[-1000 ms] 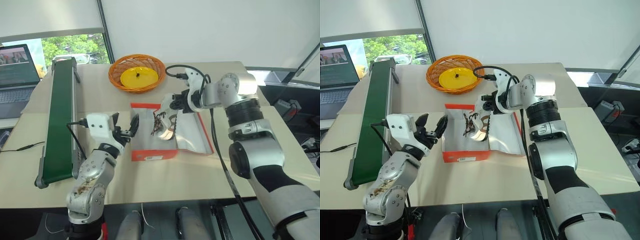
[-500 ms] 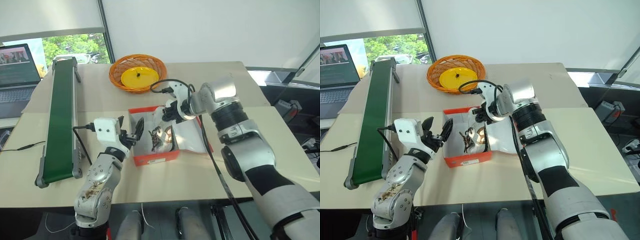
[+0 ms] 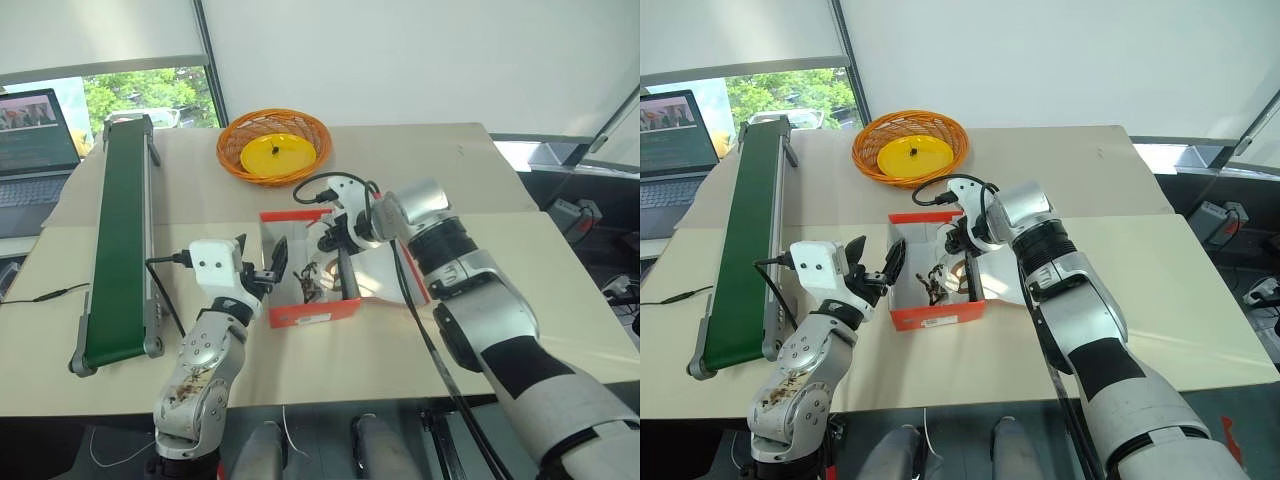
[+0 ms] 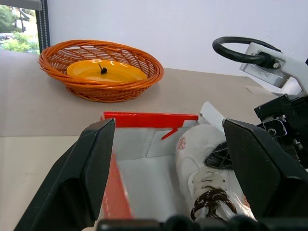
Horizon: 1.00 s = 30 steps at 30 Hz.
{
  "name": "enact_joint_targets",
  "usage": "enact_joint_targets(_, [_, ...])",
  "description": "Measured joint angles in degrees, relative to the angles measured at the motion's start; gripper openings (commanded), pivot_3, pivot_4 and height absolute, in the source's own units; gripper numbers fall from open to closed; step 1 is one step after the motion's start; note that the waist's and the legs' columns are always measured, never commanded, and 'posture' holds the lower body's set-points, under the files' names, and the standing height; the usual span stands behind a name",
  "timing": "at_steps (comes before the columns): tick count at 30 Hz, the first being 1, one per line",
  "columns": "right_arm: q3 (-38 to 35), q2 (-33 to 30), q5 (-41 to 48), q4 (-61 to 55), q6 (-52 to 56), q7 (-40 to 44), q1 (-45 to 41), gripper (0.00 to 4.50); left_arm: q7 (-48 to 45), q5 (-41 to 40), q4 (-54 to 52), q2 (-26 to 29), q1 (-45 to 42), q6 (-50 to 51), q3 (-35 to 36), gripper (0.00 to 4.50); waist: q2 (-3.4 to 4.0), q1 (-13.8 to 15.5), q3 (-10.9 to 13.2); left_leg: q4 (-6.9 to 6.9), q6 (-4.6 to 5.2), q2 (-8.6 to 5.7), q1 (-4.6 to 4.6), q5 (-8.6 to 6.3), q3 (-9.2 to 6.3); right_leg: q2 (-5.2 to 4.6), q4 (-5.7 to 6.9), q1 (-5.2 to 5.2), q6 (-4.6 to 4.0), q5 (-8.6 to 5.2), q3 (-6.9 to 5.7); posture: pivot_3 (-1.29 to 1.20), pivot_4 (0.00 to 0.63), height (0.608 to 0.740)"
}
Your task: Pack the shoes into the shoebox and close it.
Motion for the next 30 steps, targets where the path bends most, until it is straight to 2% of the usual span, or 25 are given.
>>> enact_joint_targets(3, [-1.78,0.69,0.01,0.18,0.01,-0.73,0.0,4.25,-0.01,0.02,0.0,0.08,-0.45,0.02,0.02,3.81,0.0,0.03,0.0,0.0,0.0,0.0,0.0,0.0,0.0,0.0,0.0,0.0,0.0,0.0,0.0,0.0,0.15,0.74])
enact_joint_targets(4, [-2.65,0.8,0.03,0.17,0.1,-1.16,0.0,4.45,-0.03,0.02,0.0,0.14,-0.75,0.03,0.03,3.81,0.0,0.03,0.0,0.0,0.0,0.0,-0.01,0.0,-0.01,0.0,0.0,-0.01,0.0,0.0,0.0,0.0,0.15,0.74])
enact_joint_targets(8, [-5.55,1.02,0.29,-2.59,3.39,-2.7,-0.04,4.45,-0.27,0.01,0.02,0.56,-1.65,0.03,0.28,3.81,0.0,0.05,0.0,0.0,0.0,0.0,-0.02,0.0,-0.01,0.0,0.0,-0.01,0.0,0.0,0.0,0.0,0.15,0.74])
enact_joint_targets(13, [-11.52,0.79,2.69,-13.45,13.74,-4.27,-0.99,4.45,-1.26,-0.02,0.22,1.93,-2.74,0.03,1.11,3.81,0.0,-0.03,0.0,-0.01,0.0,0.0,-0.04,0.0,-0.02,0.0,0.01,-0.05,0.0,0.0,-0.01,0.0,0.15,0.74])
enact_joint_targets(19, [-17.26,0.28,6.8,-27.1,21.33,-5.04,-0.75,4.45,-2.47,-0.09,0.34,4.06,-3.88,0.15,2.27,3.81,0.0,0.07,0.0,0.0,0.0,0.0,-0.04,0.0,-0.03,0.0,-0.02,-0.01,0.0,0.0,-0.03,0.0,0.15,0.74])
enact_joint_targets(23, [-19.31,-1.93,11.56,-39.07,19.38,-1.53,4.23,4.45,-3.29,1.02,0.57,8.59,-4.67,0.73,3.58,3.81,0.0,0.05,0.0,-0.01,0.0,0.0,-0.03,0.0,-0.04,0.0,-0.04,0.01,0.01,0.0,-0.04,0.0,0.15,0.74])
enact_joint_targets(30, [-19.66,-7.18,16.76,-49.47,9.66,6.55,16.15,4.45,-1.07,5.54,5.27,14.99,-8.21,3.5,10.51,3.81,0.0,-0.09,0.0,0.01,0.0,0.01,0.0,0.0,-0.04,0.02,0.01,0.0,0.01,-0.01,-0.03,0.0,0.15,0.74])
